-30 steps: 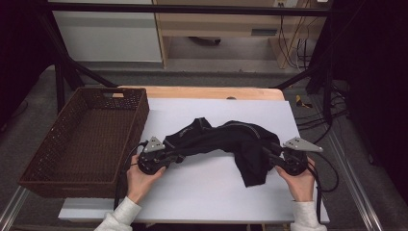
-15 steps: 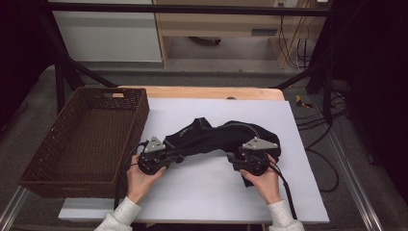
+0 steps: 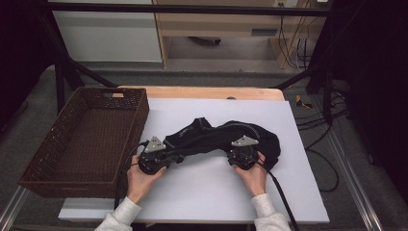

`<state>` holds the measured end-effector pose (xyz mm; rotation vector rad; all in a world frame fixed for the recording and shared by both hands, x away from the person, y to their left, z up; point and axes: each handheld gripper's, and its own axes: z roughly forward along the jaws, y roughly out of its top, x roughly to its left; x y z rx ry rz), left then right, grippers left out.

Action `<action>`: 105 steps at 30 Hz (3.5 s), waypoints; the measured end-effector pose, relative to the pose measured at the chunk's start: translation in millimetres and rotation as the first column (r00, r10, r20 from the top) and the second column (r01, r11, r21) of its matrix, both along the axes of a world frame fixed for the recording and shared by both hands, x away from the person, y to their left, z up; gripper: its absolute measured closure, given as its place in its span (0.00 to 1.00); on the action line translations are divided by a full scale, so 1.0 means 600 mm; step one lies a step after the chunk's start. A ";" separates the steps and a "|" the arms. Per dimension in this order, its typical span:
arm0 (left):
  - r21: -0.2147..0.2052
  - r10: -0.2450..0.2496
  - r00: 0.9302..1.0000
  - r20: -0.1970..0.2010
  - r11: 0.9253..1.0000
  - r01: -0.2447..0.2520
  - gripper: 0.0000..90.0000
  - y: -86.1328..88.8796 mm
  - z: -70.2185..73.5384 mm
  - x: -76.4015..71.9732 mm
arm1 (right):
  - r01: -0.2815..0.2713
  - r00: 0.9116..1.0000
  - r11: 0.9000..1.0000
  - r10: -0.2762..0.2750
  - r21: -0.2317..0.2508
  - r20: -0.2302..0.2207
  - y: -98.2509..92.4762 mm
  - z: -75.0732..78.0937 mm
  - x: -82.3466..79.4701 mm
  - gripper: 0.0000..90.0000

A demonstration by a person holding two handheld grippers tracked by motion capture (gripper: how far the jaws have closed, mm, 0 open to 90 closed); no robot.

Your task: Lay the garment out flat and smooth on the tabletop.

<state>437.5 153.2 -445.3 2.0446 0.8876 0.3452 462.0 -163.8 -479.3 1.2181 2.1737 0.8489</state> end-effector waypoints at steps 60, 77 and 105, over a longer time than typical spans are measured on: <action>-0.091 -0.083 0.988 -0.127 0.993 0.072 0.34 -0.107 -0.029 -0.030 | -0.163 0.983 0.952 0.180 0.261 -0.044 -0.089 0.052 -0.124 0.49; -0.108 -0.132 0.976 -0.172 0.988 0.115 0.93 -0.064 -0.028 -0.043 | -0.129 0.990 0.961 0.140 0.246 -0.029 -0.138 0.083 -0.130 0.85; -0.070 0.001 1.000 -0.019 0.998 -0.002 0.44 0.013 0.021 -0.075 | -0.119 0.993 0.961 0.108 0.249 0.055 -0.199 0.107 -0.130 0.52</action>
